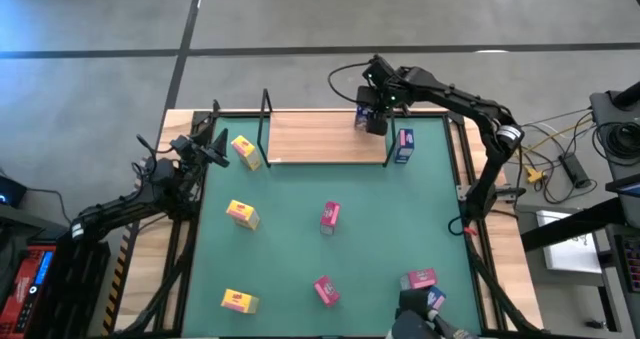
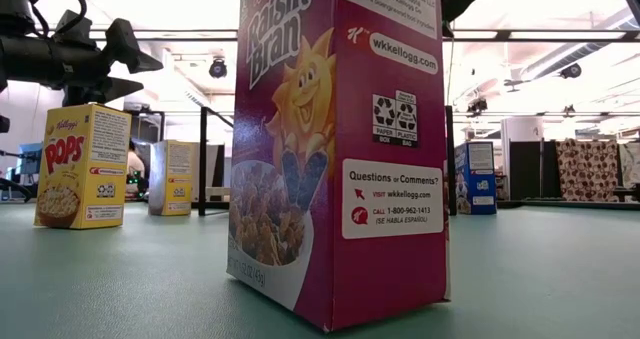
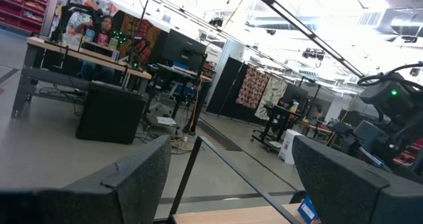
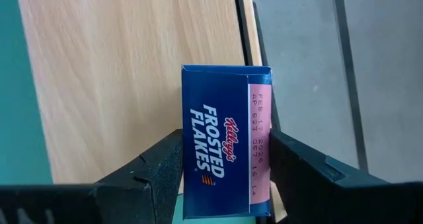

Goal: Stack cereal on shelf
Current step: Put the middle blue cereal box on the shelf

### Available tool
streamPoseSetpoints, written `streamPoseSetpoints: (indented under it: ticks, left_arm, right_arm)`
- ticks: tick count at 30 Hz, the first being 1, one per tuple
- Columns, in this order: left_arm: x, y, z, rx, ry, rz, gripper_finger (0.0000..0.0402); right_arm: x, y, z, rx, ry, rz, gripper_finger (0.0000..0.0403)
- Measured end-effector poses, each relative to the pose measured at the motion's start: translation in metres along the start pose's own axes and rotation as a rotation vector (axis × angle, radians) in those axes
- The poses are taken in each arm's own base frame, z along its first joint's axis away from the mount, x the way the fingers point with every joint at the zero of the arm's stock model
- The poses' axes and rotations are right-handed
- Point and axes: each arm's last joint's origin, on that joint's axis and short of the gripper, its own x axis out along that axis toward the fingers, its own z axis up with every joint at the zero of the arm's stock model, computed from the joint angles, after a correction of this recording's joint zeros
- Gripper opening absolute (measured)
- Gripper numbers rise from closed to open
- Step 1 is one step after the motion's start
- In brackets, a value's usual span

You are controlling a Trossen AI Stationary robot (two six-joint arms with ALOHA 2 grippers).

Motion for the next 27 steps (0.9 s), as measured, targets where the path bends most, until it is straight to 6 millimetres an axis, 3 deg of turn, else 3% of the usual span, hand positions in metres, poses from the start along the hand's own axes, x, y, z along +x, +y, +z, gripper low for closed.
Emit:
streamPoseSetpoints:
  ticks: [18,27]
  left_arm:
    - [0.0000,0.0000,0.0000,0.000,0.000,0.000,0.0299]
    - [0.0000,0.0000,0.0000,0.000,0.000,0.000,0.0299]
  right_arm:
    - [0.0001,-0.0076,-0.0007,-0.003,-0.057,0.015,0.0200]
    - [0.0000,-0.0105,-0.0021,0.022,-0.074,0.028,0.0234]
